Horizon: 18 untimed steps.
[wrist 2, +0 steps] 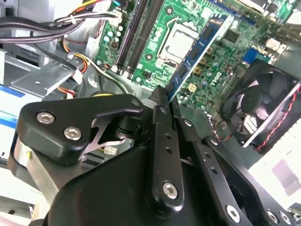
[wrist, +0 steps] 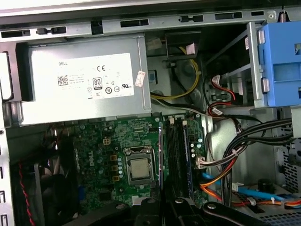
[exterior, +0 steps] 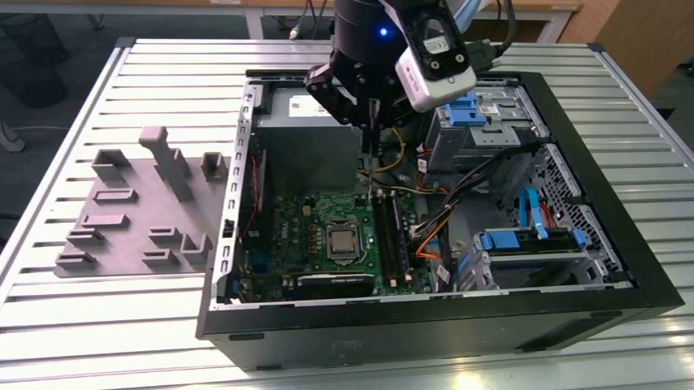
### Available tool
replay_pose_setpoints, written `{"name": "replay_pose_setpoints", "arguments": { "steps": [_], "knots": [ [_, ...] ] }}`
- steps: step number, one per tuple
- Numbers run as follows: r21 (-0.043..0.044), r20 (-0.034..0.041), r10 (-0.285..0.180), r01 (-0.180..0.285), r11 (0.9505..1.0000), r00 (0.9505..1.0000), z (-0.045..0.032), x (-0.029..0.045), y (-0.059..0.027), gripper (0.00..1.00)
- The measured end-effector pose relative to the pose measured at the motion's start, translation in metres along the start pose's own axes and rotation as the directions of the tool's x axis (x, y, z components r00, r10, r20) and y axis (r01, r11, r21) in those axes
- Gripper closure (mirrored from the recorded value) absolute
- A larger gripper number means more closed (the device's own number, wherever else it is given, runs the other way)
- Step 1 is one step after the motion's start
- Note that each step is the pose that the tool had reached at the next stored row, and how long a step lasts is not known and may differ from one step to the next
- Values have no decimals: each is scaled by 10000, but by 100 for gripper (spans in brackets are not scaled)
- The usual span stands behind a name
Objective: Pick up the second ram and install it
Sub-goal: 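Insert the second ram into the second slot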
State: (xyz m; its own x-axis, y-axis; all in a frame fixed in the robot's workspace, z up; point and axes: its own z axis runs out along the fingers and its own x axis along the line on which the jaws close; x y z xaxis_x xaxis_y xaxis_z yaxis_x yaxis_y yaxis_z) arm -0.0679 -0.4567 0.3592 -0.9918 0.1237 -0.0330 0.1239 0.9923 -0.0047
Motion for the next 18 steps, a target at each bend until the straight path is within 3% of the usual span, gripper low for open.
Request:
{"name": "replay_pose_setpoints", "arguments": {
  "steps": [8, 13, 18],
  "knots": [
    [1, -2, -4, 4, 10000, 10000, 2, -7, 1, 86],
    [-15, 1, -510, 510, 9987, 9987, 6, -16, -1, 86],
    [-11, 1, -516, 516, 9987, 9987, 7, -16, -1, 86]
  ]
}}
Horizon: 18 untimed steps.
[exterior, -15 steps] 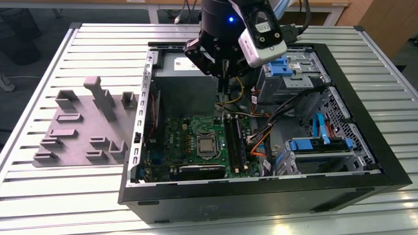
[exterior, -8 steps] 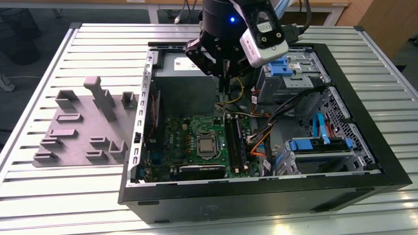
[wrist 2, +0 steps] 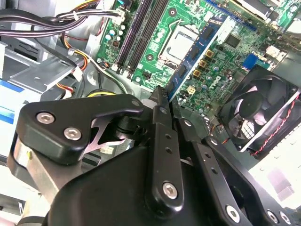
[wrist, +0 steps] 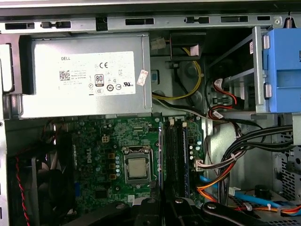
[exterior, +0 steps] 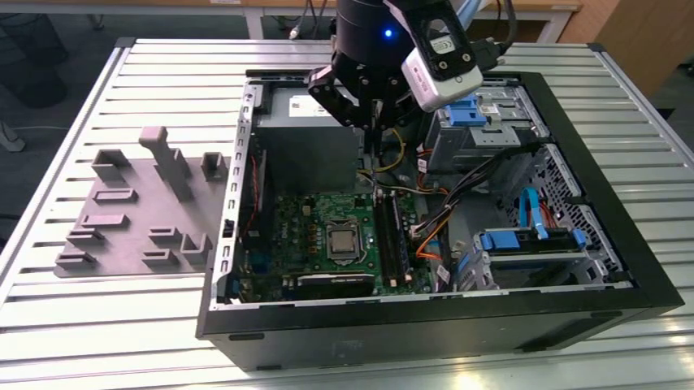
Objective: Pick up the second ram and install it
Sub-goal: 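Insert the second ram into the second slot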
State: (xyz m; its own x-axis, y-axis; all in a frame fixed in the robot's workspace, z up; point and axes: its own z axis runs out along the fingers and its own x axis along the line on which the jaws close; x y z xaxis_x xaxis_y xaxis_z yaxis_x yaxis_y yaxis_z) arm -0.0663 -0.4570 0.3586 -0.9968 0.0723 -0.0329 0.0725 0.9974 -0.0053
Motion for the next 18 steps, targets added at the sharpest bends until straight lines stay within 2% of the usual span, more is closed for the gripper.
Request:
{"name": "replay_pose_setpoints", "arguments": {
  "steps": [14, 18],
  "knots": [
    [-1, -8, -75, 75, 10000, 10000, 12, 0, 0, 86],
    [-11, -13, -74, 74, 10000, 10000, 52, 1, 0, 86]
  ]
}}
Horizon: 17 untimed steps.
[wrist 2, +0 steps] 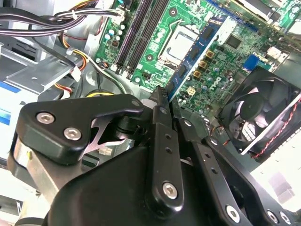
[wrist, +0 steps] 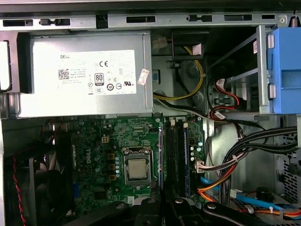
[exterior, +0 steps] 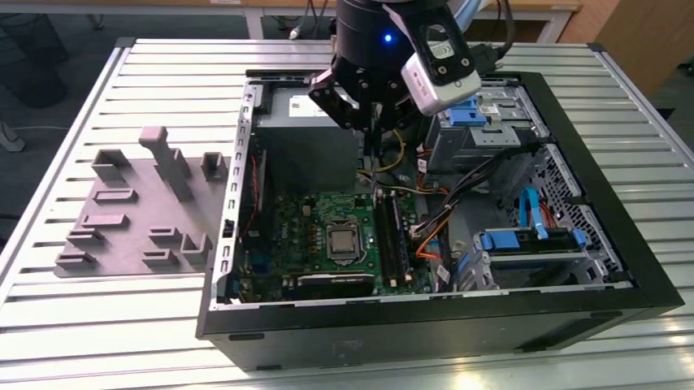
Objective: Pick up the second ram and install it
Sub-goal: 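Insert the second ram into the second slot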
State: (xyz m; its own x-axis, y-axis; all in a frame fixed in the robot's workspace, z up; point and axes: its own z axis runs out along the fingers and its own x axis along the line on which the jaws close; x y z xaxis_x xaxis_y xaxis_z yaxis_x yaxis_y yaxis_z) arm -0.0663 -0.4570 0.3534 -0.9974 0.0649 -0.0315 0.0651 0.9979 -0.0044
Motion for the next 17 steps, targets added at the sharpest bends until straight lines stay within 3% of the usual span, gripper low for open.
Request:
{"name": "replay_pose_setpoints", "arguments": {
  "steps": [9, 17],
  "knots": [
    [0, -70, -69, 69, 10000, 10000, 132, -46, 4, 86],
    [-1, -71, -71, 71, 10000, 9999, 276, -80, 7, 86]
  ]
}}
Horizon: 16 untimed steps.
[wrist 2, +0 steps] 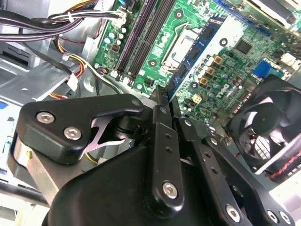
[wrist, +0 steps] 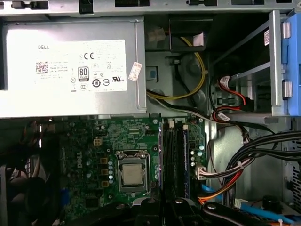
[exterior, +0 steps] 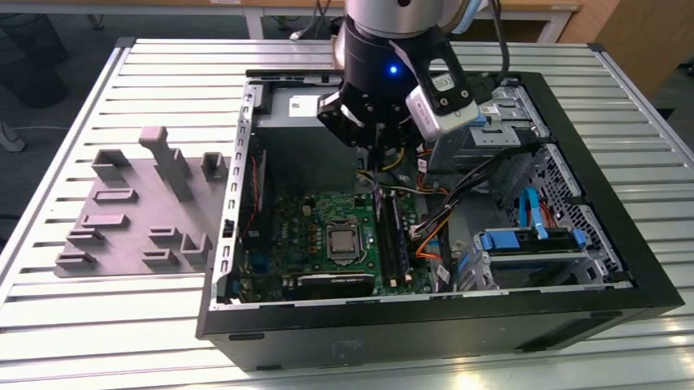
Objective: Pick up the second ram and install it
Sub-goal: 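Insert the second ram into the second slot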
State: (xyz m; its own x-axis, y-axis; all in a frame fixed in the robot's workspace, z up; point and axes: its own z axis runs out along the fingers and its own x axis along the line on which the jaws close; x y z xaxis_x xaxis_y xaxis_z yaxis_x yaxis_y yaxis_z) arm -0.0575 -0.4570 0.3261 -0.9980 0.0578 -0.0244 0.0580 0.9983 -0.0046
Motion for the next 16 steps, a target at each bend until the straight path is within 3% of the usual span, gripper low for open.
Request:
{"name": "replay_pose_setpoints", "arguments": {
  "steps": [9, 16],
  "knots": [
    [0, 0, 0, 0, 10000, 10000, 166, -97, 7, 86],
    [0, 0, 11, -11, 10000, 10000, 294, -105, 8, 86]
  ]
}}
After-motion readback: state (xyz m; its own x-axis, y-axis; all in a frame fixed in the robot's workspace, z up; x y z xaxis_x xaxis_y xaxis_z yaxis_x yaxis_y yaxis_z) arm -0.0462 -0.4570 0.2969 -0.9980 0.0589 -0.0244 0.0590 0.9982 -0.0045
